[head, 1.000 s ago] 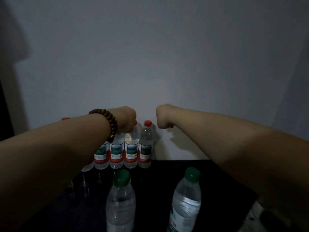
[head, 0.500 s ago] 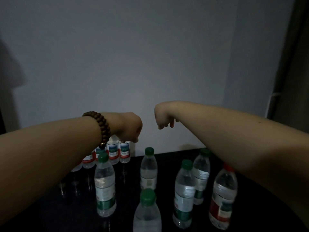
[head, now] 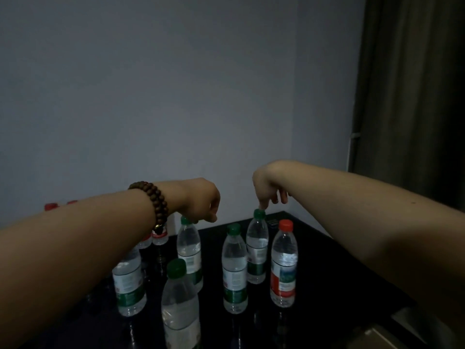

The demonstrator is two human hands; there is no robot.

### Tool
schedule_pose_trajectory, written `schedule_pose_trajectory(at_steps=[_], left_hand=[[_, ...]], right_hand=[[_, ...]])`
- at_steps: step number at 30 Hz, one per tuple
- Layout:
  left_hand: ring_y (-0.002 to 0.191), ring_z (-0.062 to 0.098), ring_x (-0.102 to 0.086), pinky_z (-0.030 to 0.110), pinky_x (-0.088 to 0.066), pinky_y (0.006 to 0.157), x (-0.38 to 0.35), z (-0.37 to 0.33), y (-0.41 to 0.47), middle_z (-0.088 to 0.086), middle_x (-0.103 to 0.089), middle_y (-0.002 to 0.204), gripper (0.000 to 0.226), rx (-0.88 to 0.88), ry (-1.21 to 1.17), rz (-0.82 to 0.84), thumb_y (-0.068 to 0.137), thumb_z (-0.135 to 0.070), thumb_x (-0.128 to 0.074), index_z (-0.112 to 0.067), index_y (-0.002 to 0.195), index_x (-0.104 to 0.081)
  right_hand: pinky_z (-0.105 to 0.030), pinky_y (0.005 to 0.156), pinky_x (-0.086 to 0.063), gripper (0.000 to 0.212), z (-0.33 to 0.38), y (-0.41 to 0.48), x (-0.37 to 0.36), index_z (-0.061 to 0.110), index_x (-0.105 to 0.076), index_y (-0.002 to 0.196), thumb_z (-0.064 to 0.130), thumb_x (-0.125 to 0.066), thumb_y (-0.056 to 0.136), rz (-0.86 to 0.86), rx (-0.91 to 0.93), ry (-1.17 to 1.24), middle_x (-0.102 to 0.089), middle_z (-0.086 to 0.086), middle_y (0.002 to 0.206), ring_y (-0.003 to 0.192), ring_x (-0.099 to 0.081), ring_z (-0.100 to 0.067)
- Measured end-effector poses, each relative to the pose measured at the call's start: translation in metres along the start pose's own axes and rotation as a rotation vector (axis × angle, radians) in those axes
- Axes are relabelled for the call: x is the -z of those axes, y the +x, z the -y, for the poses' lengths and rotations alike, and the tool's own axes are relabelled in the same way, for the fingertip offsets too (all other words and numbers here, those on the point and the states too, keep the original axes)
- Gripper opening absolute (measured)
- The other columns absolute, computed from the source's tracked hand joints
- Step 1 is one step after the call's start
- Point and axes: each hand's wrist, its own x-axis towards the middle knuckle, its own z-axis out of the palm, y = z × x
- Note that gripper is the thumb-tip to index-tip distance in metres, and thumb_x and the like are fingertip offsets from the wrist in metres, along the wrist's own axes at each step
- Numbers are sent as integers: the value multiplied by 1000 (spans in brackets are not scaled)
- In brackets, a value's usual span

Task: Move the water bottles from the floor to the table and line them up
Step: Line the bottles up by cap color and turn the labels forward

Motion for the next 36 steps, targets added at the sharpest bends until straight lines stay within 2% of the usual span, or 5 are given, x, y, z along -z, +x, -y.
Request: schedule_pose_trajectory(at_steps=[4,7,13,20,36], left_hand=[[88,11,-62,27,-51,78,-13,-20,15,-9,-62,103,28,-62,44,-6,94,-45,-66,-24,113,-65],[99,15,-54,30,-48,84,-22,-30,26,-4,-59,114,40,-94,119,-15,94,-47,-65,-23,126,-59],[111,19,-59,35,-51,94,-33,-41,45,-1,-62,126,51,-113,107,61,92,-52,-66,-23,133,-56],[93,17,-60,31,-52,83,-47,-51,61,-4,-64,103,26,-172,73,127,87,-44,-75,-26,101,-62],[67,8,-67,22,-49,65,-33,-13,92,-5,-70,81,15,-143,-200,172,86,-29,-79,-22,92,-68]], right_hand=[[-35,64,-50,64,-19,3,-31,-1,-39,149,34,-61,101,30,-16,-43,-46,-17,150,72,-60,-22],[-28,51,-51,48,-26,10,-49,2,-52,134,37,-58,102,56,13,-30,-53,-19,133,68,-55,-22],[-36,71,-57,31,-33,38,-68,-3,-57,98,27,-61,101,87,-39,182,-63,-19,93,77,-63,-29],[-30,68,-58,27,-39,58,-67,0,-63,104,26,-62,99,199,-49,193,-65,-15,94,70,-65,-23],[-38,76,-57,25,-59,100,-32,-8,-66,107,15,-61,98,39,-31,30,-65,-20,95,79,-62,-30]])
